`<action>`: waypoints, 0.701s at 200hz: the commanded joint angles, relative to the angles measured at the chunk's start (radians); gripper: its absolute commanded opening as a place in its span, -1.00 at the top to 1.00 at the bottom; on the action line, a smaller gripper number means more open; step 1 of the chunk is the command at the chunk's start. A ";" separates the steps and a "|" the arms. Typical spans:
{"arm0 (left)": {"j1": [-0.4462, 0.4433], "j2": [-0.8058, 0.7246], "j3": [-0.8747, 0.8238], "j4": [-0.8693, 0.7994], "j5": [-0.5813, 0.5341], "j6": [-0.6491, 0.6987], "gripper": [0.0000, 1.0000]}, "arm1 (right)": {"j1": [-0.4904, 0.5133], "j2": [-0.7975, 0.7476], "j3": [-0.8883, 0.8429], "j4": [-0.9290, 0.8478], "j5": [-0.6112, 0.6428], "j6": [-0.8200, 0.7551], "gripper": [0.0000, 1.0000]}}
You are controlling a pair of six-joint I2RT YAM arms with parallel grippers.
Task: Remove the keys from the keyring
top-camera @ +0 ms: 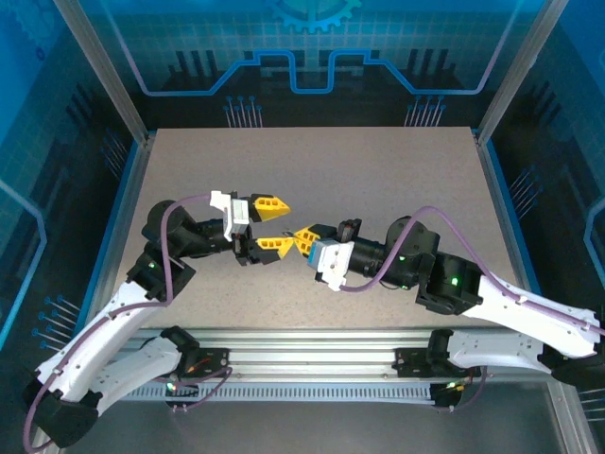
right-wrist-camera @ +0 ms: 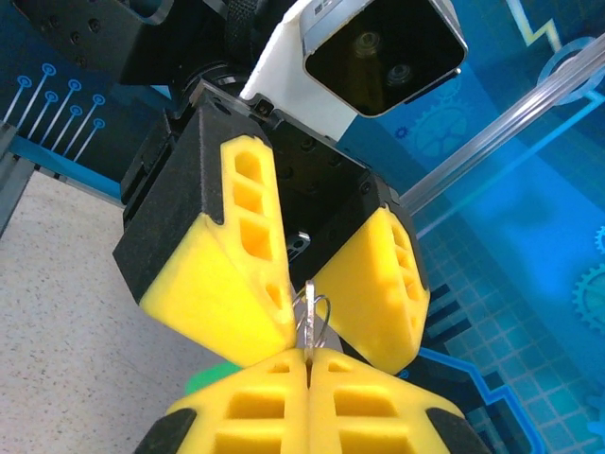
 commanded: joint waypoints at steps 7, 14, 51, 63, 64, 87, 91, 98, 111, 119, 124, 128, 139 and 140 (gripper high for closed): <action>0.007 -0.012 -0.019 0.035 0.007 -0.005 -0.29 | -0.011 0.008 0.031 -0.007 -0.039 0.041 1.00; 0.008 -0.013 -0.022 0.035 0.009 -0.005 -0.30 | -0.014 0.011 0.035 -0.010 -0.034 0.045 1.00; 0.008 -0.024 -0.032 0.049 0.025 -0.006 -0.32 | -0.036 0.032 0.054 -0.026 -0.005 0.086 1.00; 0.007 -0.025 -0.032 0.058 0.036 -0.014 -0.32 | -0.049 0.040 0.062 -0.026 0.008 0.105 1.00; 0.008 -0.024 -0.031 0.058 0.038 -0.015 -0.32 | -0.050 0.042 0.064 -0.027 0.010 0.107 1.00; 0.007 -0.023 -0.026 0.051 0.047 -0.020 -0.26 | -0.064 0.051 0.077 -0.044 0.007 0.131 1.00; 0.007 -0.024 -0.027 0.051 0.044 -0.022 -0.27 | -0.064 0.047 0.073 -0.036 0.007 0.130 1.00; 0.007 -0.026 -0.026 0.047 0.041 -0.019 -0.27 | -0.066 0.046 0.073 -0.034 0.010 0.132 1.00; 0.008 -0.032 -0.029 0.041 0.029 -0.019 -0.30 | -0.070 0.046 0.078 -0.042 0.015 0.137 1.00; 0.007 -0.035 -0.032 0.041 0.021 -0.019 -0.32 | -0.070 0.041 0.075 -0.041 0.011 0.138 1.00; 0.008 -0.038 -0.036 0.040 0.013 -0.019 -0.32 | -0.070 0.036 0.070 -0.036 0.007 0.140 1.00; 0.007 -0.039 -0.038 0.040 0.004 -0.019 -0.33 | -0.071 0.032 0.068 -0.032 0.004 0.142 1.00; 0.011 -0.044 -0.045 0.041 -0.025 -0.020 -0.34 | -0.078 0.021 0.063 -0.033 -0.013 0.152 1.00; 0.011 -0.045 -0.045 0.041 -0.026 -0.020 -0.34 | -0.078 0.021 0.063 -0.033 -0.014 0.153 1.00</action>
